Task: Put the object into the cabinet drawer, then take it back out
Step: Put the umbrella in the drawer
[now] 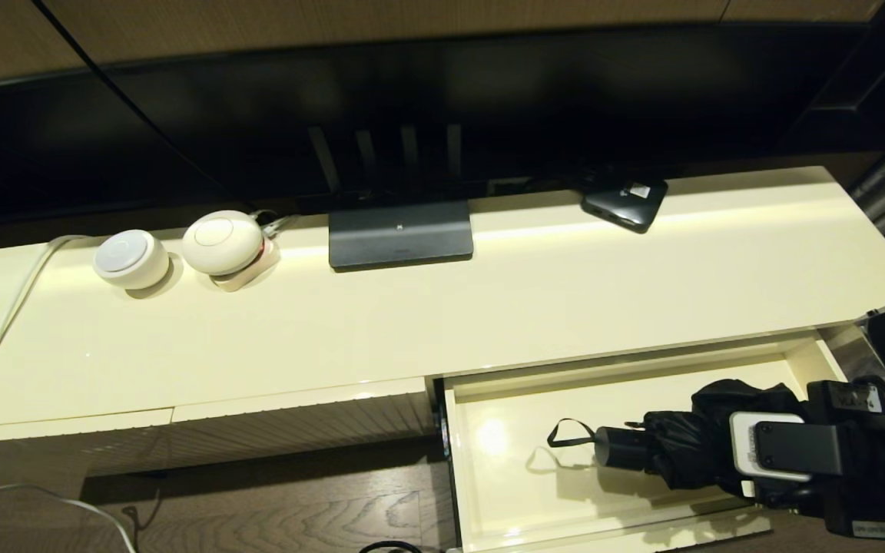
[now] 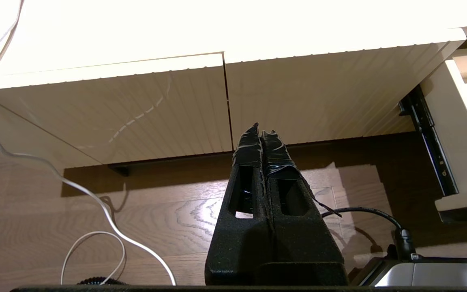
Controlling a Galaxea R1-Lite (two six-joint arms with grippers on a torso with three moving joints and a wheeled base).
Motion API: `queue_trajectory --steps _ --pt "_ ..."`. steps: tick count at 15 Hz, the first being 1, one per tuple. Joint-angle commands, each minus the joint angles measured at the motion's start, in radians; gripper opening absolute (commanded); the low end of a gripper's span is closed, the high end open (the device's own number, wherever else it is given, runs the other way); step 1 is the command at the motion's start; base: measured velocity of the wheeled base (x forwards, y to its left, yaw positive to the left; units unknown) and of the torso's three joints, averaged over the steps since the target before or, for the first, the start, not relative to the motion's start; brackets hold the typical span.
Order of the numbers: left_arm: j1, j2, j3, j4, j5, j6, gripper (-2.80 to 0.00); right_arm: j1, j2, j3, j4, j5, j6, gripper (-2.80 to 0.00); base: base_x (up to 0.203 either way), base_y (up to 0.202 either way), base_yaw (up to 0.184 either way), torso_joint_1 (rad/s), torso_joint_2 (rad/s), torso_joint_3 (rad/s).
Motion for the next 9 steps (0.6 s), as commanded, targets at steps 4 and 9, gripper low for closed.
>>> queue_trajectory --steps 4,9 --pt "0.000 0.000 0.003 -0.001 0.001 0.000 -2.80 -0.081 0.203 -0.043 -0.095 0.029 -0.013 -2.80 0.000 0.000 0.000 0.000 0.00 0.000" --pt "0.000 0.001 0.003 -0.001 0.001 0.000 -2.80 -0.090 0.303 -0.059 -0.157 0.028 -0.017 -2.80 0.000 0.000 0.000 0.000 0.00 0.000"
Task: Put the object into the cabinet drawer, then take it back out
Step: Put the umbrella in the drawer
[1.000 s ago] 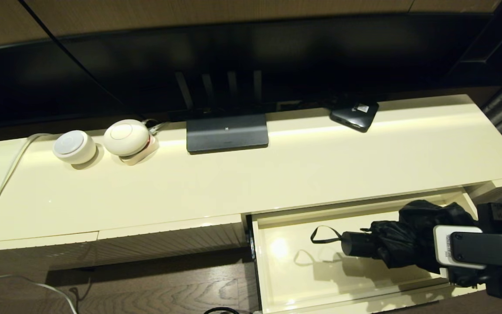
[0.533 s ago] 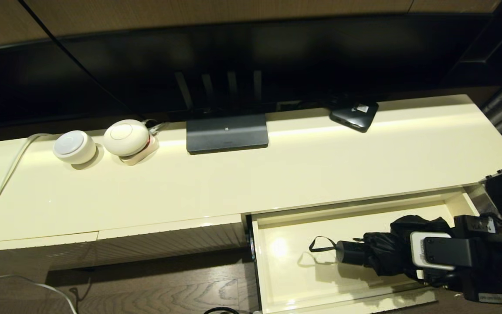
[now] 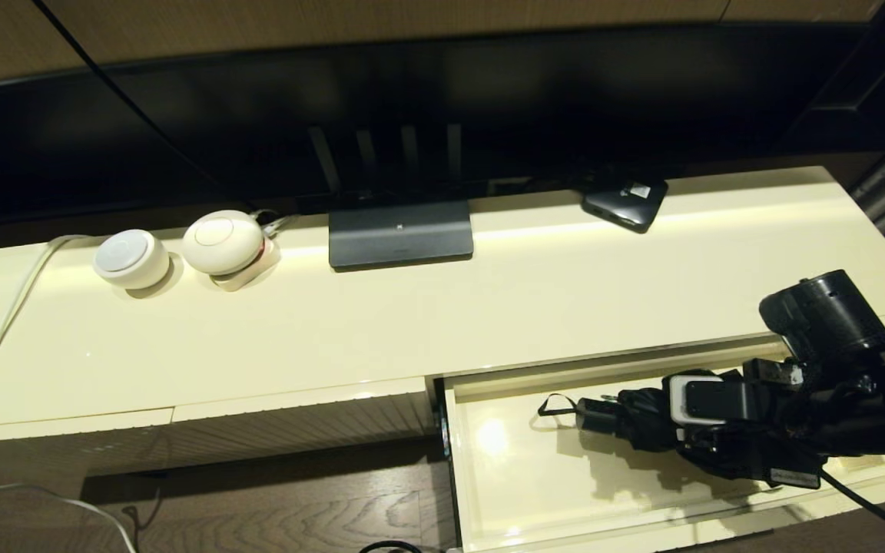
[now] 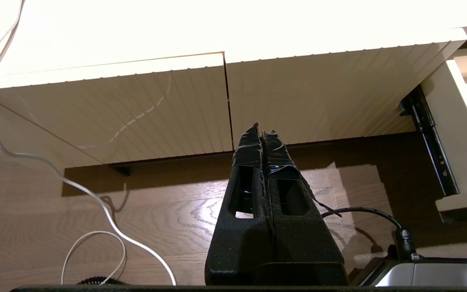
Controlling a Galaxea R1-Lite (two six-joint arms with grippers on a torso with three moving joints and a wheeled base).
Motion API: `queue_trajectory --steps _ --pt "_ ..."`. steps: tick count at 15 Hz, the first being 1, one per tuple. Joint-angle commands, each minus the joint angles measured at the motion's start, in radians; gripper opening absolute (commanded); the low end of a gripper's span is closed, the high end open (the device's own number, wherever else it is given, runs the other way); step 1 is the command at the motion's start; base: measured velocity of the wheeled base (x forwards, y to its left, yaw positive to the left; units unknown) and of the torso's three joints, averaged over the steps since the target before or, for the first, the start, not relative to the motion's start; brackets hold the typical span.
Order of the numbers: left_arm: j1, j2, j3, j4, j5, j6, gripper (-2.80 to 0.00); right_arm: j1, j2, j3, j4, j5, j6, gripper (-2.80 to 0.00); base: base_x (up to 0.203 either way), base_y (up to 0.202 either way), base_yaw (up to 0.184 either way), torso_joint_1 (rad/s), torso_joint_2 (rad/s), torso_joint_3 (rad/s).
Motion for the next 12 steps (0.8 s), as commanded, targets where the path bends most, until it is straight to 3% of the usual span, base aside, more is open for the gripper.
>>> queue_trajectory --steps 1,6,7,12 --pt "0.000 0.001 0.003 0.000 0.000 0.000 -2.80 -0.001 0.083 0.003 -0.028 -0.004 -0.005 -2.80 0.000 0.000 0.000 0.000 0.00 0.000" --pt "0.000 0.001 0.003 0.000 0.000 0.000 -2.80 0.001 0.134 -0.020 -0.089 -0.008 -0.005 -2.80 0.000 0.000 0.000 0.000 0.00 0.000" --pt "0.000 0.001 0.003 0.000 0.000 0.000 -2.80 0.001 0.134 -0.020 -0.089 -0.008 -0.005 0.00 0.000 0.000 0.000 0.000 0.00 0.000" --pt "0.000 0.001 0.003 0.000 0.000 0.000 -2.80 0.015 0.088 -0.013 -0.081 -0.008 -0.011 0.00 0.000 0.000 0.000 0.000 0.00 0.000"
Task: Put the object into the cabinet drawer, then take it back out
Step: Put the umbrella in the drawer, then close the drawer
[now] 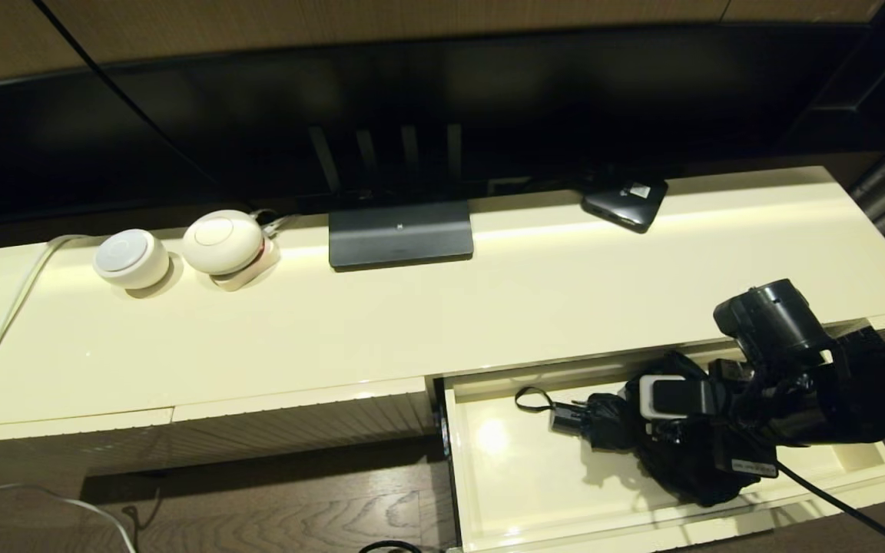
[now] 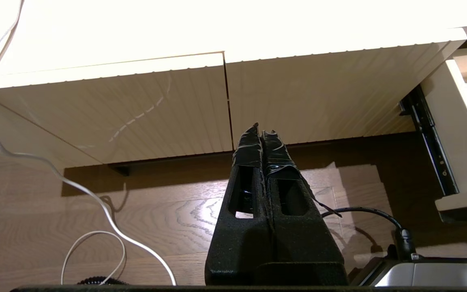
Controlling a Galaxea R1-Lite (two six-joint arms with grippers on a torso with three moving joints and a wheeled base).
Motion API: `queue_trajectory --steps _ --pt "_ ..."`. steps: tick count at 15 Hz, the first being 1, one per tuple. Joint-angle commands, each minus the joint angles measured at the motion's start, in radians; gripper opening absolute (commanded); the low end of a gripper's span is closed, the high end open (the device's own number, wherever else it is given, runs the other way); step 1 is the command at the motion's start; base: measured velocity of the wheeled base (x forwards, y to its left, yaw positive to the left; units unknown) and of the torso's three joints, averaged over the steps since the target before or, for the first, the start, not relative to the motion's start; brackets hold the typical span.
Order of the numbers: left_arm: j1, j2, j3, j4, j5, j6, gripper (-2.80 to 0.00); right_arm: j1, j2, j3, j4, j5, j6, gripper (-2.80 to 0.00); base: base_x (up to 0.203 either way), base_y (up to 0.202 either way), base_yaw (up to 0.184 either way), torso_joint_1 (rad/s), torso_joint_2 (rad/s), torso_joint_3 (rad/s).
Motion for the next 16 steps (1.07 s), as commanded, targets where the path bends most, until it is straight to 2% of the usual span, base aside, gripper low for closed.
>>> queue_trajectory --steps 1,7,8,13,16 --pt "0.000 0.001 0.003 -0.001 0.001 0.000 -2.80 0.009 -0.049 0.002 0.014 0.000 -0.006 0.00 0.000 0.000 0.000 0.000 0.00 0.000" --pt "0.000 0.001 0.003 0.000 0.001 0.000 -2.80 0.018 -0.256 -0.001 0.162 -0.006 -0.030 0.00 0.000 0.000 0.000 0.000 0.00 0.000" --pt "0.000 0.001 0.003 0.001 0.001 0.000 -2.80 0.019 -0.285 -0.001 0.187 -0.007 -0.028 -2.80 0.000 0.000 0.000 0.000 0.00 0.000" --pt "0.000 0.001 0.003 0.000 0.001 0.000 -2.80 0.075 -0.406 0.041 0.315 0.004 -0.018 -2.80 0.000 0.000 0.000 0.000 0.00 0.000" --pt "0.000 0.001 0.003 0.001 0.001 0.000 -2.80 0.110 -0.452 0.062 0.342 0.029 -0.023 -2.80 0.000 0.000 0.000 0.000 0.00 0.000"
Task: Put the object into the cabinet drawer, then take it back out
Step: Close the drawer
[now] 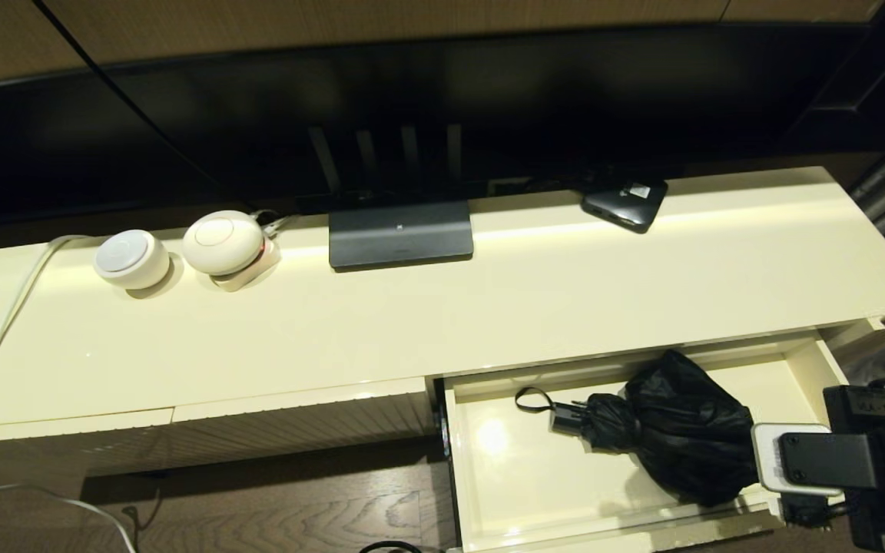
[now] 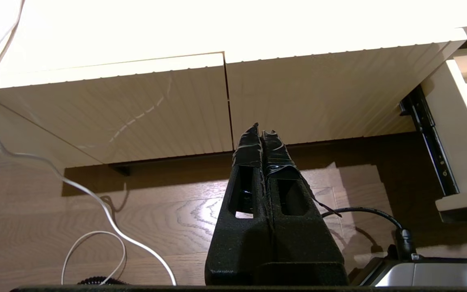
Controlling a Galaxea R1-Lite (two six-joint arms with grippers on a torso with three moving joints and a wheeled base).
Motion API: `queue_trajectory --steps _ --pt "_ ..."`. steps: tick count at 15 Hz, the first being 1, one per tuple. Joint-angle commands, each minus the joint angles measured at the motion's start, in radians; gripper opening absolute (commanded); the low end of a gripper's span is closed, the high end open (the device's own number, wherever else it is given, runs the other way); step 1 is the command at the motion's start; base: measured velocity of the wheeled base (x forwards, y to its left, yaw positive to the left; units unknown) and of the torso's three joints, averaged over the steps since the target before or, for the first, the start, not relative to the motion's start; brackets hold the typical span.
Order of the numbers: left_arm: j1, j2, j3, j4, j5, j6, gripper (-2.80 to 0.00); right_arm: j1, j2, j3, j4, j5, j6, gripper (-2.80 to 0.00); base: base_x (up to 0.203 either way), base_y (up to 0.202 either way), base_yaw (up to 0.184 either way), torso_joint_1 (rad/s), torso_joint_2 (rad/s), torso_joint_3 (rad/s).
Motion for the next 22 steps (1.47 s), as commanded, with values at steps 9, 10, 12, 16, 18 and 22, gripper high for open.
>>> queue_trajectory --steps 9,10,12,16,18,22 --pt "0.000 0.001 0.003 0.000 0.001 0.000 -2.80 0.164 -0.067 0.118 0.052 0.147 -0.027 -2.80 0.000 0.000 0.000 0.000 0.00 0.000" --pt "0.000 0.001 0.003 -0.001 0.001 0.000 -2.80 0.189 -0.053 0.148 0.053 0.163 -0.023 -2.80 0.000 0.000 0.000 0.000 0.00 0.000" --pt "0.000 0.001 0.003 -0.001 0.001 0.000 -2.80 0.201 -0.041 0.198 0.052 0.190 -0.021 -2.80 0.000 0.000 0.000 0.000 0.00 0.000" --pt "0.000 0.000 0.003 -0.001 0.001 0.000 -2.80 0.197 0.003 0.254 0.051 0.237 -0.020 -2.80 0.000 0.000 0.000 0.000 0.00 0.000" --pt "0.000 0.001 0.003 -0.001 0.001 0.000 -2.80 0.193 0.016 0.265 0.049 0.247 -0.019 -2.80 0.000 0.000 0.000 0.000 0.00 0.000" --pt "0.000 0.000 0.003 -0.001 0.001 0.000 -2.80 0.175 0.097 0.294 0.031 0.257 -0.017 -2.80 0.000 0.000 0.000 0.000 0.00 0.000"
